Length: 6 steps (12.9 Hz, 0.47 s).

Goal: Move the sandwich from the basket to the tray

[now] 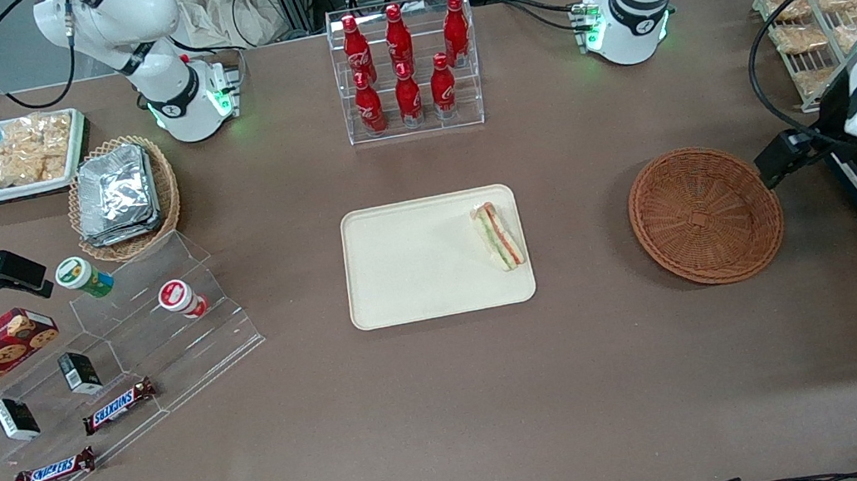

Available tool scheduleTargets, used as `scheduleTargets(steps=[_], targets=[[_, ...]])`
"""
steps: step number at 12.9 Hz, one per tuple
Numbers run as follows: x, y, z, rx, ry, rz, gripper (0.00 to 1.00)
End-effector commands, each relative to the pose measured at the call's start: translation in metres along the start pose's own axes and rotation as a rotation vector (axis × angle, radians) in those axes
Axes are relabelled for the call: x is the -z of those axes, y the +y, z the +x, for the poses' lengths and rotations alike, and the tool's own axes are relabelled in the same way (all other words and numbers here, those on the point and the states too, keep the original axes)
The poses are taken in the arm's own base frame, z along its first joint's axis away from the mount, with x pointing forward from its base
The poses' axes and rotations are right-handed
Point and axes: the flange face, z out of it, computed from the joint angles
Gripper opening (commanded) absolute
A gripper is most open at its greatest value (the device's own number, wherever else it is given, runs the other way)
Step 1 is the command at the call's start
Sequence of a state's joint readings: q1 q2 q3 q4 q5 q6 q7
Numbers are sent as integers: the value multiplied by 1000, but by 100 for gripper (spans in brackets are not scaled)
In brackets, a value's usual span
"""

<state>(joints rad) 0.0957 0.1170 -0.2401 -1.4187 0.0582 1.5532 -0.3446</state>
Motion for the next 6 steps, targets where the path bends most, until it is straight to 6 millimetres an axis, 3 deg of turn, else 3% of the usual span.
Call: scheduleTargets(steps=[1, 3, 6], targets=[[-5, -16, -28, 8, 13, -22, 100], [-5, -18, -37, -3, 23, -22, 100], [-5, -41, -28, -73, 14, -22, 100]])
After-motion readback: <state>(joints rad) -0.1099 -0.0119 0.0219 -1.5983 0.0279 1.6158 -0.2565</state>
